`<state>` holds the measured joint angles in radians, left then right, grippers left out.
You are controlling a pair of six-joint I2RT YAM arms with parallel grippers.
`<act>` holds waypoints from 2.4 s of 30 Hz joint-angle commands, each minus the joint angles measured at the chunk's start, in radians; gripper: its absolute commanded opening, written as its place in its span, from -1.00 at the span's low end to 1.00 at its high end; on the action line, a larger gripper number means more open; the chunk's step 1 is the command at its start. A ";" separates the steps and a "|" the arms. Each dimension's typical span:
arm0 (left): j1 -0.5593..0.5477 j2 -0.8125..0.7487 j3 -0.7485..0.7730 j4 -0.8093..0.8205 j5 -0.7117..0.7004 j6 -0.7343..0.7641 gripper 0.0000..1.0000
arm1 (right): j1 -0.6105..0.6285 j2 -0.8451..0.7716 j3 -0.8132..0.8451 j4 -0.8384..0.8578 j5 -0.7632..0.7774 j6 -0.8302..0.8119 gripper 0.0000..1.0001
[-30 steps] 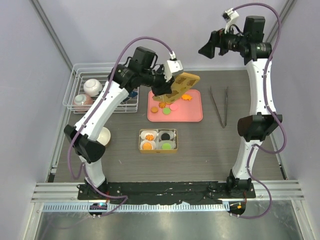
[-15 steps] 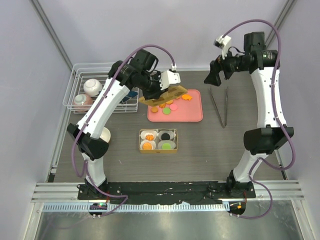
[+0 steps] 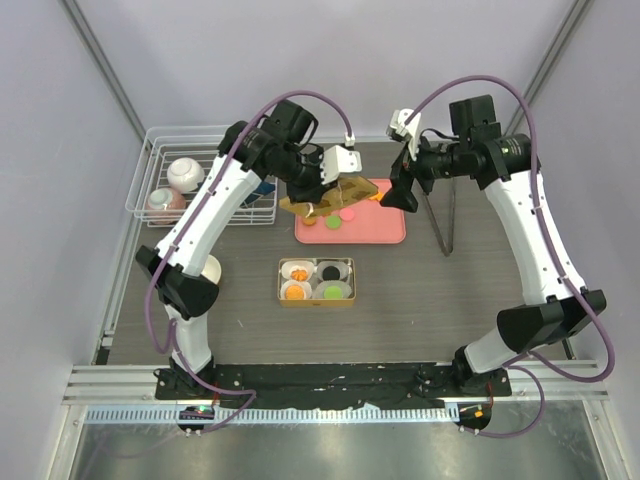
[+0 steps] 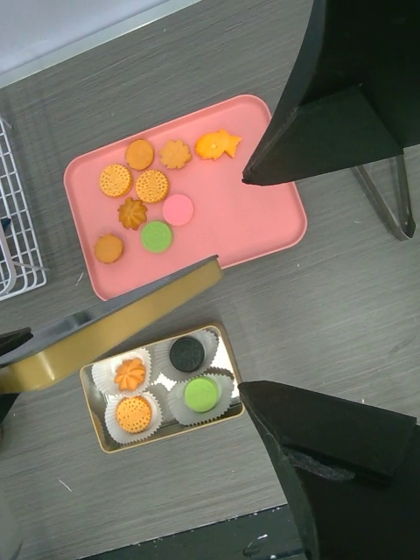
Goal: Pack the cookies
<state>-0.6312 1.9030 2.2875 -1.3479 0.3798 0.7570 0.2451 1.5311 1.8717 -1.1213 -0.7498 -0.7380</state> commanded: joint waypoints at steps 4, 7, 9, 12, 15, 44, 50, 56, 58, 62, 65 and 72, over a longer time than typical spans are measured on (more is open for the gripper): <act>-0.001 -0.018 0.038 -0.086 0.111 0.041 -0.92 | 0.033 -0.028 -0.080 0.118 -0.016 -0.044 0.92; -0.001 -0.021 0.035 -0.092 0.143 0.036 -0.88 | 0.052 -0.035 -0.095 0.143 -0.022 -0.044 0.91; -0.001 -0.022 0.035 -0.100 0.174 0.033 -0.86 | 0.069 -0.034 -0.097 0.153 -0.022 -0.043 0.91; -0.004 -0.027 0.035 -0.108 0.185 0.034 -0.85 | 0.086 -0.028 -0.097 0.170 -0.016 -0.041 0.90; -0.005 -0.028 0.026 -0.114 0.195 0.038 -0.85 | 0.102 -0.017 -0.094 0.178 -0.011 -0.041 0.90; -0.009 -0.108 -0.039 -0.062 0.220 0.028 -0.74 | 0.161 -0.035 -0.149 0.216 -0.014 -0.012 -0.88; 0.011 -0.159 -0.062 0.050 0.195 -0.034 -0.12 | 0.161 -0.042 -0.163 0.221 0.003 0.003 -0.94; 0.089 -0.235 -0.105 0.209 0.232 -0.148 0.19 | 0.161 -0.045 -0.174 0.232 0.010 0.026 -0.95; 0.111 -0.271 -0.147 0.279 0.245 -0.179 0.22 | 0.161 -0.048 -0.183 0.239 0.010 0.043 -0.96; 0.180 -0.340 -0.264 0.401 0.254 -0.251 0.27 | 0.158 -0.058 -0.197 0.270 -0.005 0.080 -0.96; 0.250 -0.404 -0.394 0.525 0.283 -0.333 0.29 | 0.154 -0.074 -0.227 0.328 -0.019 0.150 -0.96; 0.337 -0.518 -0.714 0.837 0.350 -0.531 0.32 | 0.141 -0.124 -0.324 0.523 -0.072 0.403 -0.96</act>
<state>-0.3134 1.4410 1.7031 -0.7586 0.6773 0.3714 0.3946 1.4837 1.5867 -0.7868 -0.7639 -0.5236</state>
